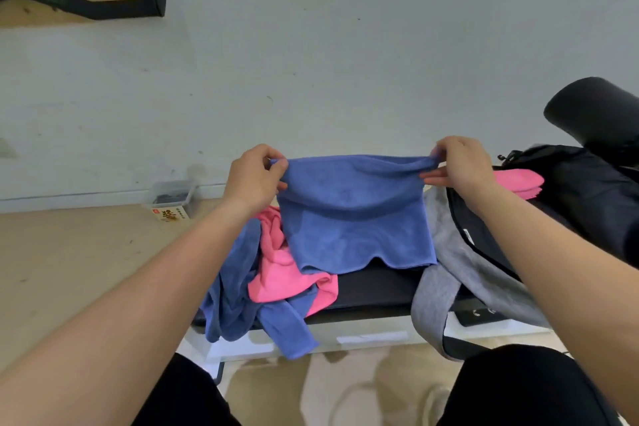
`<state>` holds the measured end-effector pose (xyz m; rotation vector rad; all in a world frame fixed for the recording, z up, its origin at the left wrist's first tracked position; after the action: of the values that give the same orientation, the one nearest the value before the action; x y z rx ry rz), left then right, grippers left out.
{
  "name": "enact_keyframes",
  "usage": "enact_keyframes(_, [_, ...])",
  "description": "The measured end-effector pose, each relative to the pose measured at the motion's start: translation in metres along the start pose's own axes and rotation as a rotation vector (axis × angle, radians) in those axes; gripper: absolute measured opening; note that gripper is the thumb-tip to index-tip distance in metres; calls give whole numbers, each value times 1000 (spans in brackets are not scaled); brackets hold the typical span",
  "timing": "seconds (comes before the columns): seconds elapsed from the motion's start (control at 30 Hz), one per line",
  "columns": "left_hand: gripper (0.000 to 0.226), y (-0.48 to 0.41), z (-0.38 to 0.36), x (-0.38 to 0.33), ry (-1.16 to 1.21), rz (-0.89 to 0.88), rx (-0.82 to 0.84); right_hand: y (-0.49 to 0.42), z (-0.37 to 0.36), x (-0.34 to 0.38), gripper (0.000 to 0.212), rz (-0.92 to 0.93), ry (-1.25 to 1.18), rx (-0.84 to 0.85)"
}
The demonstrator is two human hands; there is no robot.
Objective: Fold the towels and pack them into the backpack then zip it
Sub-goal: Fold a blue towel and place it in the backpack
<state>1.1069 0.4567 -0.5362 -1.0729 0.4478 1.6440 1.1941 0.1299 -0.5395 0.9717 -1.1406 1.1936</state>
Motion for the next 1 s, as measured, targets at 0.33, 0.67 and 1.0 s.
enact_keyframes(0.33, [6,74,-29,29,-241,-109,284,53,2,-59,22,56,532,159])
enact_keyframes(0.67, [29,88,-77,-16,-521,-316,284,64,4,-48,35,209,503,230])
enact_keyframes(1.0, [21,90,-181,-35,-75,-272,349,66,-4,-54,45,198,298,254])
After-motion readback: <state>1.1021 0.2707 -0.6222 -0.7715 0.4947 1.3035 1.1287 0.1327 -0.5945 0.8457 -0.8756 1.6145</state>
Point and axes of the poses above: each hand's wrist, its own y-axis away from the middle knuckle, its own z-axis out of the back of the hand, x = y × z, the point moved 4 cm from there along -y, towards the middle knuckle, and after that the axes turned 1 degree about z, right-handed, at the moved point
